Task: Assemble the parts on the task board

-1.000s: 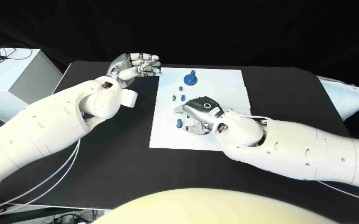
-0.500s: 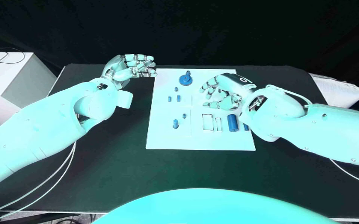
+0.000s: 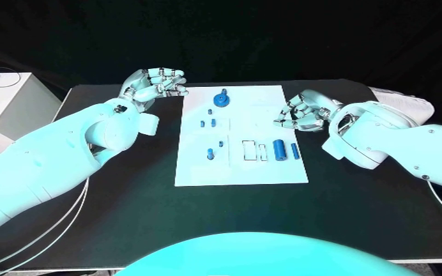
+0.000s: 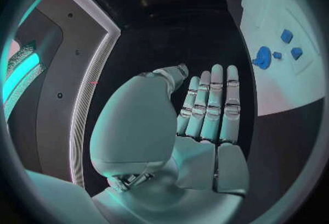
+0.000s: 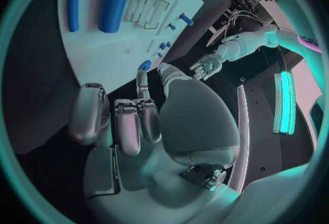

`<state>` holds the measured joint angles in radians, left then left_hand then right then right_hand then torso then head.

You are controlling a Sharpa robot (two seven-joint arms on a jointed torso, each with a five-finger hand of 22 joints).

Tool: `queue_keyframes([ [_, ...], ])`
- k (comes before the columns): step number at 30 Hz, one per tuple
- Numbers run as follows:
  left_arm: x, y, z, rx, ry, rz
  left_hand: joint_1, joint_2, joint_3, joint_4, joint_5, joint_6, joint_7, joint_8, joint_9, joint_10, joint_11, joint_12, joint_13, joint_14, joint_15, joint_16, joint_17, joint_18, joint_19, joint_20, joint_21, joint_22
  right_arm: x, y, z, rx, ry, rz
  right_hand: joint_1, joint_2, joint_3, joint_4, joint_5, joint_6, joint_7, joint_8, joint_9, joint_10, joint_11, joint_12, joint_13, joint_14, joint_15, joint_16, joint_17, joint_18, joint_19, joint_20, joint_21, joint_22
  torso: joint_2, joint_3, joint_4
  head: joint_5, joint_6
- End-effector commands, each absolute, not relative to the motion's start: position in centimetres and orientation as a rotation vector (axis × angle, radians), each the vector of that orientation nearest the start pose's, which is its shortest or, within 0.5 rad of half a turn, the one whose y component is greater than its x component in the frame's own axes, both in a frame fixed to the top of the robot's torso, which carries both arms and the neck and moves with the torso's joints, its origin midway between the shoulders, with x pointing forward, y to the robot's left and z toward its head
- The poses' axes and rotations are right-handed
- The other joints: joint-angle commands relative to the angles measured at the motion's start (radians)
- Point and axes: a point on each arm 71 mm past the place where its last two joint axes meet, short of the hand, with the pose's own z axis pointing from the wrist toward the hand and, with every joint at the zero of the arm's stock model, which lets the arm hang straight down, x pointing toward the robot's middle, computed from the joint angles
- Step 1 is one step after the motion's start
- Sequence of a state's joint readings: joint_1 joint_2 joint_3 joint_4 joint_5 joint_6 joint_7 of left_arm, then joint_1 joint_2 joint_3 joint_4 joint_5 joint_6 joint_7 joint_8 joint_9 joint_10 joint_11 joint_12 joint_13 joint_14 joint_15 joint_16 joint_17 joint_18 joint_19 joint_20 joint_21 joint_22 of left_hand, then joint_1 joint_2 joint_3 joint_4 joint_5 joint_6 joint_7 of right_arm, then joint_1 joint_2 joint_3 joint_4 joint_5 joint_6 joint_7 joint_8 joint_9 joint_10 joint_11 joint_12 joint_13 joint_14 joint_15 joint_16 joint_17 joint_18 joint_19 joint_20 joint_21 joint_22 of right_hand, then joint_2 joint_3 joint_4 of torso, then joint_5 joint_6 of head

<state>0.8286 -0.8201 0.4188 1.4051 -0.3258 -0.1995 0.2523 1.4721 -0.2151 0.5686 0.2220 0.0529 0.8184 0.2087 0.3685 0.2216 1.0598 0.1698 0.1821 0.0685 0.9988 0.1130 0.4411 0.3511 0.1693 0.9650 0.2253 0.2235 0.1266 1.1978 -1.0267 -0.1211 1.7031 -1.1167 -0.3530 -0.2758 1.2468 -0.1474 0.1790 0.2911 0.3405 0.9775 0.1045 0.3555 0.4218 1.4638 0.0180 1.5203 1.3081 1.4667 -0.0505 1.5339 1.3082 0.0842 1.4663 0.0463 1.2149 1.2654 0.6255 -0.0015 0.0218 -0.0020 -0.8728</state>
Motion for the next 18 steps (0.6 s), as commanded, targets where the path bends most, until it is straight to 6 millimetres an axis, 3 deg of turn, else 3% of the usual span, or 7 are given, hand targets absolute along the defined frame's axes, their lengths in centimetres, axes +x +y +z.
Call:
queue_keyframes([
  [1,49.6,25.0,-21.3,-1.104,1.405,-1.505,0.0,-0.009,0.002,0.003,0.001,-0.007,0.028,0.003,-0.001,-0.007,-0.001,0.004,-0.001,-0.008,0.001,0.004,0.001,0.012,0.008,0.002,-0.004,-0.001,43.2,-26.0,-22.2,0.384,2.061,0.45,-0.026,0.001,-0.015,0.002,0.0,-0.001,-0.01,0.011,0.016,0.075,-0.002,0.024,0.217,0.087,-0.007,0.011,0.169,-0.016,0.051,-0.007,0.032,0.029,-0.002,0.002,-0.0057,-0.003,0.0],
  [9,49.6,25.0,-21.3,-1.105,1.406,-1.505,0.0,-0.009,0.002,0.003,0.001,-0.007,0.028,0.003,-0.001,-0.007,-0.001,0.004,-0.001,-0.008,0.001,0.004,0.001,0.012,0.008,0.002,-0.004,-0.001,42.3,-26.4,-22.9,0.395,2.135,0.313,-0.114,0.008,-0.067,0.003,0.017,0.02,-0.028,0.058,0.066,0.099,-0.016,0.044,0.253,0.094,-0.017,0.022,0.209,-0.023,0.054,-0.014,0.077,0.072,-0.001,-0.0014,-0.0019,-0.011,0.0],
  [12,49.6,25.0,-21.3,-1.104,1.406,-1.505,0.0,-0.009,0.002,0.003,0.001,-0.007,0.028,0.003,-0.001,-0.007,-0.001,0.004,-0.001,-0.008,0.001,0.004,0.001,0.012,0.008,0.002,-0.004,-0.001,42.0,-25.9,-23.1,0.395,2.147,0.302,-0.137,0.006,-0.095,0.003,0.052,0.02,-0.035,0.08,0.092,0.102,-0.023,0.046,0.256,0.095,-0.023,0.024,0.216,-0.024,0.054,-0.019,0.085,0.081,0.0,-0.0017,-0.0009,-0.012,0.0],
  [18,49.5,25.0,-21.2,-1.104,1.406,-1.504,0.0,-0.009,0.002,0.003,0.001,-0.007,0.028,0.003,-0.001,-0.007,-0.001,0.004,-0.001,-0.008,0.001,0.004,0.001,0.012,0.008,0.002,-0.004,-0.001,41.9,-25.1,-23.5,0.394,2.16,0.294,-0.153,0.007,-0.124,0.003,0.048,0.019,-0.039,0.098,0.115,0.101,-0.027,0.045,0.255,0.095,-0.026,0.024,0.217,-0.024,0.053,-0.022,0.087,0.085,0.0,-0.0025,0.0006,-0.012,0.0],
])
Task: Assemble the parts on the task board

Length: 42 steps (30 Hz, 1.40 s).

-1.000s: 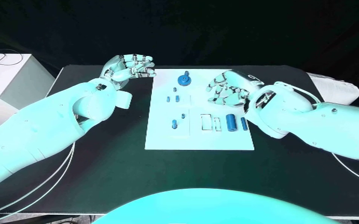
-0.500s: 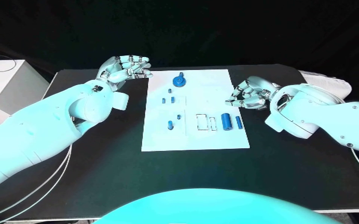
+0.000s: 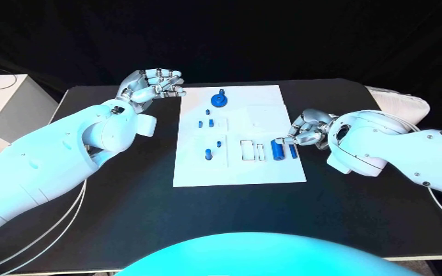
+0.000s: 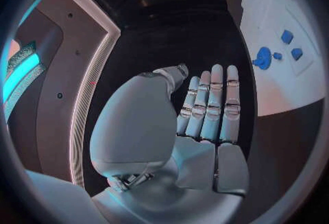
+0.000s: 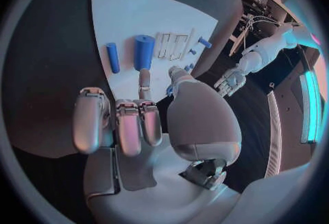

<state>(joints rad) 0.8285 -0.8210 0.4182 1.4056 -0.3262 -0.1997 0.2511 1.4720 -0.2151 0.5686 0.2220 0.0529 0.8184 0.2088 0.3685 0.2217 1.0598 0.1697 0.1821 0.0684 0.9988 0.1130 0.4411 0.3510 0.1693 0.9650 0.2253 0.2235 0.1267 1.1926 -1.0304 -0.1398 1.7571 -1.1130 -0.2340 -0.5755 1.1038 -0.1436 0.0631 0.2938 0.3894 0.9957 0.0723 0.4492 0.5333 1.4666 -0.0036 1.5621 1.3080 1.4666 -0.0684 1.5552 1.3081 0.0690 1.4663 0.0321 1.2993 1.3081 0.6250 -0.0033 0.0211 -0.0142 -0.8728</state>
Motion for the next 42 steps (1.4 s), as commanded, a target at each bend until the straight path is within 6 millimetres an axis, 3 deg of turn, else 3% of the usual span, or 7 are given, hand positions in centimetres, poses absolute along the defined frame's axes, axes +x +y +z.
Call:
queue_keyframes([
  [1,49.5,25.0,-21.2,-1.104,1.407,-1.504,0.0,-0.009,0.002,0.003,0.001,-0.007,0.028,0.003,-0.001,-0.007,-0.001,0.004,-0.001,-0.008,0.001,0.004,0.001,0.012,0.008,0.002,-0.004,-0.001,41.9,-25.0,-23.6,0.395,2.161,0.291,-0.01,0.003,-0.008,0.0,-0.001,0.0,-0.007,0.004,0.003,0.098,-0.005,0.004,0.255,0.095,-0.008,0.003,0.217,-0.009,0.053,-0.008,0.003,0.042,0.0,-0.0009,0.0012,0.001,0.0],
  [18,49.5,25.1,-21.2,-1.102,1.409,-1.503,-0.001,-0.009,0.002,0.004,0.001,-0.008,0.028,0.005,-0.002,-0.007,-0.001,0.004,-0.001,-0.009,0.001,0.004,0.002,0.012,0.009,0.002,-0.005,-0.002,42.5,-24.9,-25.1,0.336,2.184,0.191,-0.02,0.016,-0.088,0.001,-0.032,-0.014,-0.011,0.033,0.046,0.084,-0.009,-0.009,0.238,0.095,-0.011,0.003,0.219,-0.009,0.051,-0.01,0.005,0.049,0.001,0.0002,0.0006,0.003,0.0],
  [23,49.5,25.2,-21.2,-1.102,1.41,-1.503,-0.002,-0.009,0.002,0.005,0.001,-0.008,0.028,0.005,-0.002,-0.008,-0.001,0.005,-0.001,-0.009,0.001,0.005,0.002,0.012,0.009,0.002,-0.005,-0.002,42.7,-24.3,-25.5,0.322,2.182,0.187,-0.019,0.021,-0.098,0.001,-0.035,-0.012,-0.013,0.04,0.055,0.085,-0.01,-0.01,0.238,0.095,-0.012,0.003,0.219,-0.009,0.05,-0.01,0.006,0.05,0.001,0.0011,-0.0003,0.005,0.0],
  [35,49.4,25.2,-21.2,-1.103,1.411,-1.502,-0.002,-0.009,0.002,0.005,0.001,-0.008,0.028,0.005,-0.002,-0.008,-0.001,0.005,-0.001,-0.009,0.001,0.005,0.002,0.012,0.009,0.002,-0.005,-0.002,43.0,-23.2,-26.5,0.318,2.188,0.19,-0.018,0.027,-0.109,0.002,-0.039,-0.01,-0.015,0.048,0.065,0.087,-0.012,-0.007,0.242,0.096,-0.013,0.003,0.219,-0.01,0.05,-0.011,0.007,0.052,0.001,-0.0004,-0.0002,0.01,0.0],
  [39,49.4,25.2,-21.1,-1.102,1.412,-1.502,-0.002,-0.009,0.002,0.005,0.001,-0.008,0.028,0.005,-0.002,-0.008,-0.001,0.005,-0.001,-0.009,0.001,0.005,0.002,0.012,0.009,0.002,-0.005,-0.002,43.0,-23.0,-26.8,0.318,2.193,0.188,-0.001,0.04,-0.11,0.0,-0.033,-0.014,-0.017,0.055,0.076,0.087,-0.014,-0.007,0.242,0.096,-0.015,0.003,0.22,-0.01,0.05,-0.013,0.007,0.054,0.001,-0.0004,-0.0005,0.011,0.0],
  [42,49.4,25.2,-21.1,-1.102,1.413,-1.501,-0.002,-0.009,0.002,0.005,0.001,-0.008,0.028,0.005,-0.002,-0.008,-0.001,0.005,-0.001,-0.009,0.001,0.005,0.002,0.012,0.009,0.002,-0.005,-0.002,43.0,-22.9,-27.0,0.318,2.195,0.186,0.026,0.051,-0.105,-0.001,0.003,-0.021,-0.019,0.06,0.087,0.087,-0.015,-0.008,0.242,0.096,-0.017,0.003,0.22,-0.01,0.05,-0.015,0.007,0.055,0.001,-0.0009,0.0002,0.011,0.0],
])
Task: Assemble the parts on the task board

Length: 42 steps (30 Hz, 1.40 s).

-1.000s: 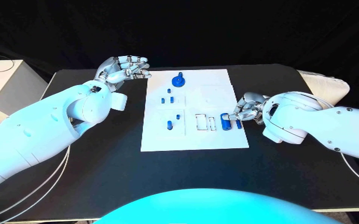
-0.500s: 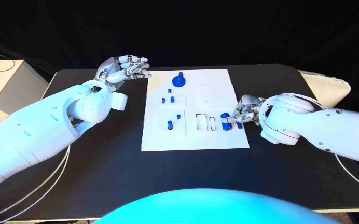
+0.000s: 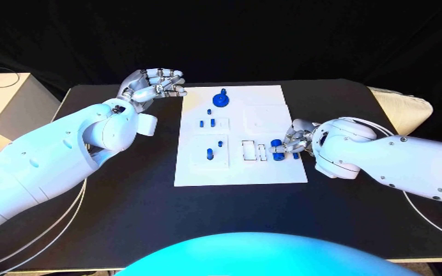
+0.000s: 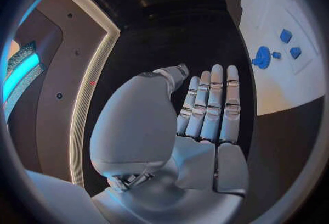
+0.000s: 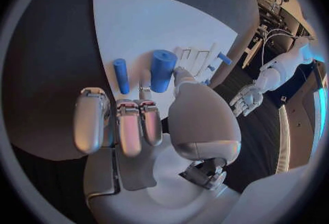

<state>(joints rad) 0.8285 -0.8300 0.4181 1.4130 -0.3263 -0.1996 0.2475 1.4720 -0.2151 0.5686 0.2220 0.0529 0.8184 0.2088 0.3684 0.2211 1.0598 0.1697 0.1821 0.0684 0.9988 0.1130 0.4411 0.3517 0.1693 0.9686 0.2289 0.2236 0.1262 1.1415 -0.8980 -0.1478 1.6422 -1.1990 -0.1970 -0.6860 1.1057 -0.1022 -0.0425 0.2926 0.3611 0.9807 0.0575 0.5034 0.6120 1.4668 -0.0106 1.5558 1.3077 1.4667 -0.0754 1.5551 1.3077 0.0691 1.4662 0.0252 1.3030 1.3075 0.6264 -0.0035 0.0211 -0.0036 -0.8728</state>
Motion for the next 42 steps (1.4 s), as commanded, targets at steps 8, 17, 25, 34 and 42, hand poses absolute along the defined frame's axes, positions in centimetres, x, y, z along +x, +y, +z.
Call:
queue_keyframes([
  [8,49.4,25.3,-21.1,-1.103,1.413,-1.5,-0.002,-0.009,0.002,0.005,0.001,-0.009,0.028,0.007,-0.002,-0.008,-0.001,0.006,-0.001,-0.01,0.001,0.005,0.001,0.012,0.005,-0.001,-0.006,-0.002,43.0,-22.9,-27.0,0.337,2.179,0.196,0.09,0.024,0.046,-0.001,0.198,-0.014,-0.008,0.005,0.026,0.088,-0.013,-0.001,0.244,0.096,-0.014,0.003,0.222,-0.01,0.05,-0.011,0.004,0.061,-0.002,-0.0004,-0.0005,0.003,0.0],
  [17,49.4,25.4,-21.1,-1.104,1.413,-1.497,-0.002,-0.009,0.002,0.005,0.001,-0.009,0.028,0.007,-0.002,-0.008,-0.001,0.006,-0.001,-0.01,0.001,0.005,0.001,0.012,0.005,-0.001,-0.006,-0.002,42.4,-22.9,-26.3,0.447,2.163,0.264,0.096,0.008,0.087,-0.001,0.289,-0.007,-0.012,0.005,0.032,0.091,-0.017,0.002,0.248,0.096,-0.017,0.003,0.222,-0.012,0.052,-0.014,0.01,0.068,-0.002,-0.0005,-0.002,0.005,0.0],
  [25,49.4,25.3,-21.1,-1.105,1.414,-1.496,-0.001,-0.008,0.003,0.005,0.001,-0.01,0.028,0.008,-0.002,-0.009,-0.001,0.006,-0.001,-0.01,0.001,0.006,0.002,0.012,0.006,-0.001,-0.006,-0.002,42.3,-22.1,-24.4,0.546,2.163,0.348,0.091,0.006,0.092,0.0,0.295,-0.006,-0.012,0.004,0.032,0.091,-0.017,0.001,0.248,0.096,-0.017,0.003,0.222,-0.012,0.052,-0.015,0.011,0.07,-0.001,-0.0009,-0.0003,0.002,0.0],
  [34,49.4,25.3,-21.1,-1.104,1.415,-1.498,-0.001,-0.008,0.003,0.005,0.001,-0.01,0.028,0.008,-0.002,-0.009,-0.001,0.006,-0.001,-0.01,0.001,0.006,0.002,0.012,0.006,-0.001,-0.006,-0.002,42.3,-19.9,-24.0,0.558,2.203,0.416,0.085,0.004,0.094,0.001,0.296,-0.005,-0.012,0.004,0.033,0.092,-0.016,0.002,0.249,0.096,-0.017,0.003,0.223,-0.013,0.053,-0.015,0.014,0.072,0.0,-0.0008,0.0003,0.003,0.0],
  [42,49.4,25.2,-21.1,-1.103,1.417,-1.501,-0.001,-0.008,0.003,0.005,0.001,-0.01,0.028,0.008,-0.002,-0.009,-0.001,0.006,-0.001,-0.01,0.001,0.006,0.002,0.012,0.006,-0.001,-0.006,-0.002,42.6,-18.2,-24.9,0.528,2.226,0.423,0.079,0.002,0.096,0.001,0.293,-0.004,-0.011,0.004,0.033,0.09,-0.016,0.001,0.247,0.096,-0.017,0.003,0.221,-0.013,0.052,-0.015,0.013,0.072,0.001,0.0001,0.0012,0.003,0.0],
])
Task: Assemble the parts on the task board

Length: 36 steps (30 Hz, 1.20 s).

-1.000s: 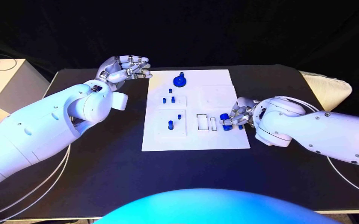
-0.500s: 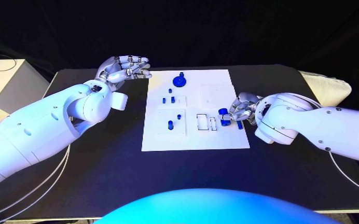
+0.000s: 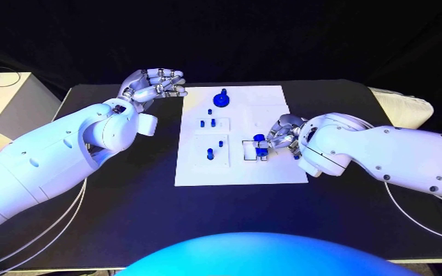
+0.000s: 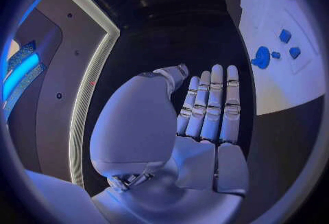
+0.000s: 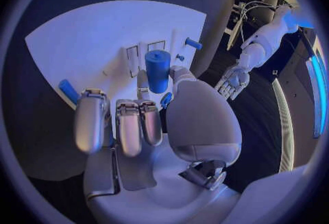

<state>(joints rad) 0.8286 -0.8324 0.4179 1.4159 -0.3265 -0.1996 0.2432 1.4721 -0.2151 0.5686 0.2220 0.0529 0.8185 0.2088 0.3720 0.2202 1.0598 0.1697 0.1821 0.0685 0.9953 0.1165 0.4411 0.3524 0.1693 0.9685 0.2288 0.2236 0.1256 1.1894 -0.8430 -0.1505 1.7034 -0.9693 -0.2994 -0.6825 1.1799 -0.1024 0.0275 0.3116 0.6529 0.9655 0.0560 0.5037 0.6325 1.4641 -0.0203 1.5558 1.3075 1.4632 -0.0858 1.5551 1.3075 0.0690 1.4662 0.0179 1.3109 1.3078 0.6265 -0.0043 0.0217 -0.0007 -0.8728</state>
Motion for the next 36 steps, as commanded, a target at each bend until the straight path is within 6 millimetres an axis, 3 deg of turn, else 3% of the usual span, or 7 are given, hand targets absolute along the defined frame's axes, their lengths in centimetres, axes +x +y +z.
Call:
queue_keyframes([
  [1,49.4,25.2,-21.1,-1.103,1.417,-1.501,-0.001,-0.008,0.003,0.005,0.001,-0.01,0.028,0.005,-0.002,-0.009,-0.001,0.006,-0.001,-0.006,-0.002,0.006,0.001,0.012,0.006,-0.001,-0.006,-0.001,42.7,-18.1,-25.0,0.522,2.226,0.421,0.001,0.0,0.027,-0.018,-0.002,0.011,-0.01,0.003,0.013,0.093,-0.006,0.0,0.247,0.099,-0.006,0.003,0.222,-0.013,0.052,-0.007,0.005,0.071,0.001,0.0007,0.0011,0.001,0.0],
  [19,49.4,25.1,-21.1,-1.103,1.421,-1.504,-0.001,-0.008,0.003,0.006,0.001,-0.011,0.028,0.007,-0.002,-0.009,-0.001,0.007,-0.001,-0.007,-0.002,0.007,0.001,0.012,0.006,-0.001,-0.007,-0.002,43.2,-16.8,-25.4,0.46,2.205,0.425,-0.01,-0.008,0.03,-0.019,-0.014,0.012,-0.009,0.003,0.015,0.091,-0.006,-0.001,0.245,0.099,-0.006,0.002,0.221,-0.012,0.052,-0.007,0.003,0.071,0.001,0.0009,-0.001,0.007,0.0],
  [26,49.3,25.1,-21.1,-1.102,1.422,-1.504,-0.001,-0.008,0.003,0.006,0.001,-0.011,0.028,0.007,-0.002,-0.009,-0.001,0.007,-0.001,-0.007,-0.002,0.007,0.001,0.012,0.006,-0.001,-0.007,-0.002,43.1,-16.4,-25.6,0.429,2.231,0.426,-0.016,-0.02,0.037,-0.02,-0.037,0.011,-0.009,0.003,0.017,0.09,-0.005,-0.003,0.243,0.1,-0.005,0.003,0.223,-0.013,0.052,-0.006,0.005,0.073,0.001,0.0013,-0.0007,0.01,0.0],
  [32,49.3,25.2,-21.1,-1.102,1.424,-1.504,-0.001,-0.008,0.003,0.006,0.001,-0.011,0.028,0.007,-0.002,-0.009,-0.001,0.007,-0.001,-0.007,-0.002,0.007,0.001,0.012,0.006,-0.001,-0.007,-0.002,43.3,-16.4,-25.8,0.414,2.234,0.41,-0.017,-0.022,0.039,-0.02,-0.044,0.011,-0.009,0.002,0.018,0.087,-0.005,-0.007,0.24,0.1,-0.005,0.003,0.223,-0.013,0.051,-0.006,0.004,0.073,0.0,-0.0001,-0.0002,0.012,0.0],
  [36,49.3,25.2,-21.1,-1.102,1.425,-1.504,-0.001,-0.008,0.003,0.006,0.001,-0.011,0.028,0.007,-0.002,-0.009,-0.001,0.007,-0.001,-0.007,-0.002,0.007,0.001,0.012,0.006,-0.001,-0.007,-0.002,43.3,-16.4,-26.0,0.406,2.239,0.4,-0.018,-0.024,0.04,-0.02,-0.049,0.011,-0.008,0.003,0.019,0.087,-0.005,-0.007,0.24,0.099,-0.005,0.003,0.223,-0.013,0.051,-0.006,0.005,0.074,0.001,0.0013,-0.0015,0.013,0.0],
])
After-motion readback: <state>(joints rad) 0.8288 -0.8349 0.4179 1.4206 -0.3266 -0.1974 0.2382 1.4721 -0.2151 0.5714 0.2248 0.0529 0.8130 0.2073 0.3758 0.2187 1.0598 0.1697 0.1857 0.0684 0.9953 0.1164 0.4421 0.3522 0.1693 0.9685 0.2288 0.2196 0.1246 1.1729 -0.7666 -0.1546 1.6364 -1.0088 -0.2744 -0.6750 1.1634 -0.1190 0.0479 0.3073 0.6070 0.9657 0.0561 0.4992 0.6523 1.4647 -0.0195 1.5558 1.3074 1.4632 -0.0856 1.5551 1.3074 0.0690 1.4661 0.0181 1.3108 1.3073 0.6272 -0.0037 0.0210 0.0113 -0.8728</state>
